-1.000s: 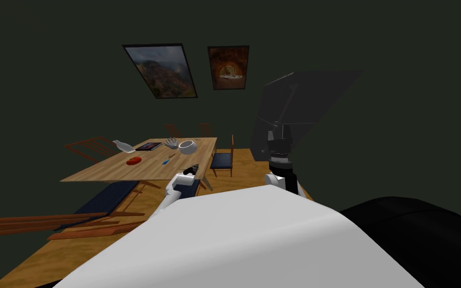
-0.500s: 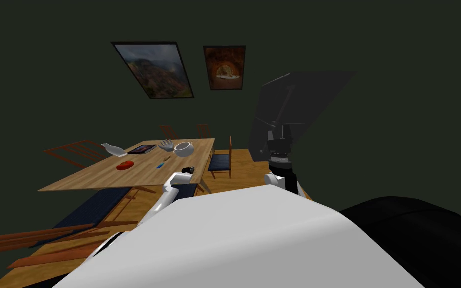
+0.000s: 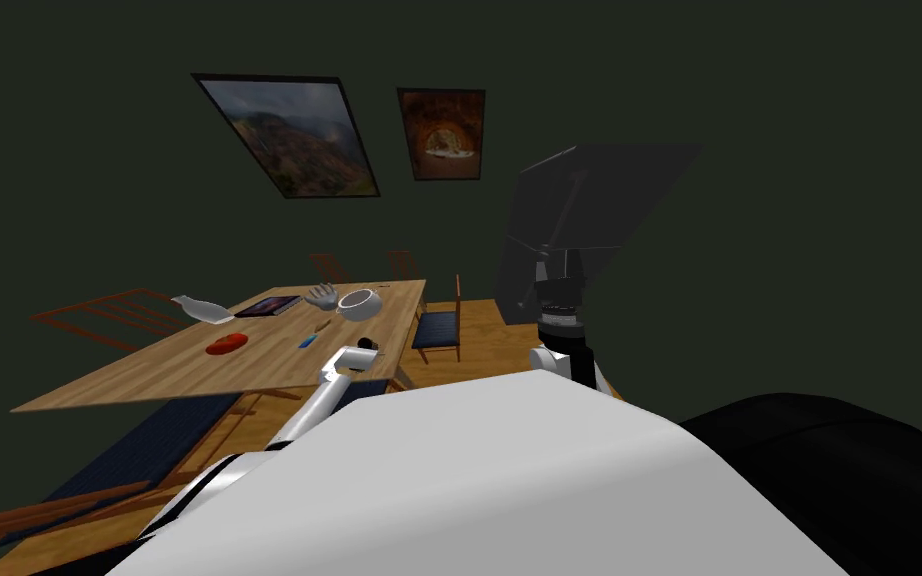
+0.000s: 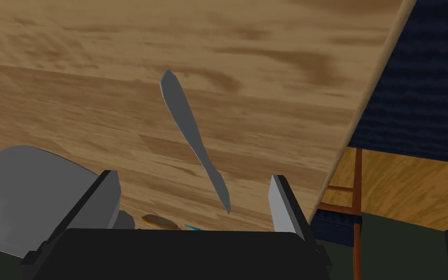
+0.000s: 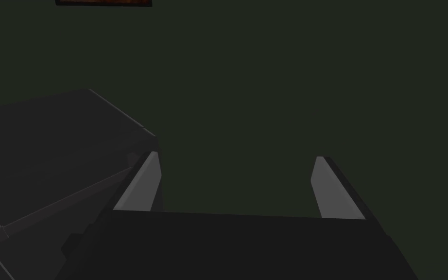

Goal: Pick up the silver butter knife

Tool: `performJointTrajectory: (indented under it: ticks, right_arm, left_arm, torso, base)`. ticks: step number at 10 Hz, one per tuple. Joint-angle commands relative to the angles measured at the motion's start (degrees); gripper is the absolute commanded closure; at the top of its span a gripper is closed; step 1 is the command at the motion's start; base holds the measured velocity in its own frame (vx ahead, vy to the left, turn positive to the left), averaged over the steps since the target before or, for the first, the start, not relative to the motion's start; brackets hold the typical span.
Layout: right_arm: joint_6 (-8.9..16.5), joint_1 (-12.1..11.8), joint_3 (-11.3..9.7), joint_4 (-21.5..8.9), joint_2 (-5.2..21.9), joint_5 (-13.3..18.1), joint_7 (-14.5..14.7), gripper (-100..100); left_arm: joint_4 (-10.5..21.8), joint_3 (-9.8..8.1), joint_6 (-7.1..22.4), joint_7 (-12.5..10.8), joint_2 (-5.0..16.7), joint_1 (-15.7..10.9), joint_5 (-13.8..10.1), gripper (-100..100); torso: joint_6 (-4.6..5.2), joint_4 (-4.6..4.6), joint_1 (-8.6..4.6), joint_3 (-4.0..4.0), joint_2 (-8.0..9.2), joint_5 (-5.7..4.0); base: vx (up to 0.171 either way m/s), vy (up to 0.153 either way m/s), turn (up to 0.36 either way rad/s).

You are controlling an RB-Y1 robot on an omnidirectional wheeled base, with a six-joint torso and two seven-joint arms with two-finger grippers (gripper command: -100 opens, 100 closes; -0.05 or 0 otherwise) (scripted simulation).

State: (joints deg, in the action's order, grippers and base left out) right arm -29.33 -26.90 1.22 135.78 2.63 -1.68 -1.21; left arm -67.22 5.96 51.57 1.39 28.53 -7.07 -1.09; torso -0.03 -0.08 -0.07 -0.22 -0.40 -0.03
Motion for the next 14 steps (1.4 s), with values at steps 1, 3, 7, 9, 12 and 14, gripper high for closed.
performJointTrajectory:
  ticks: [1,3,7,9,12,14]
  right_arm:
    - [0.0,0.0,0.0,0.0,0.0,0.0,0.0,0]
    - [0.0,0.0,0.0,0.0,0.0,0.0,0.0,0]
    - [0.0,0.01,0.0,0.0,0.0,0.0,0.0,0]
    - [0.0,0.0,0.0,0.0,0.0,0.0,0.0,0]
    - [0.0,0.0,0.0,0.0,0.0,0.0,0.0,0]
    - [0.0,0.0,0.0,0.0,0.0,0.0,0.0,0]
  left_arm:
    - [2.8,-0.04,1.5,-0.33,0.39,-0.52,0.14,-100]
    - [5.65,-0.2,2.83,-0.48,1.28,-1.36,-0.07,-100]
    - [10.37,-0.53,5.03,-0.77,2.83,-2.77,-0.5,-100]
    - [13.01,-0.68,5.9,-0.9,3.46,-3.35,-0.7,-100]
    - [18.09,-1.03,7.69,-1.2,4.83,-4.52,-1.21,-100]
    - [20.24,-1.19,8.34,-1.33,5.35,-4.96,-1.45,-100]
  torso:
    - [0.0,0.0,0.0,0.0,0.0,0.0]
    - [-0.01,0.01,0.0,0.03,0.07,0.0]
    - [-0.02,0.05,0.04,0.14,0.28,0.01]
    - [0.0,0.02,0.08,0.05,0.1,0.01]
    - [-0.01,0.01,-0.02,0.04,0.07,0.0]
    - [-0.01,0.0,0.04,0.01,0.03,0.01]
  base:
    - [0.094,-0.012,-0.027]
    - [0.08,-0.015,-0.047]
    - [0.057,-0.008,-0.032]
    - [0.09,0.009,-0.062]
    - [0.088,-0.017,-0.047]
    - [0.099,-0.002,-0.036]
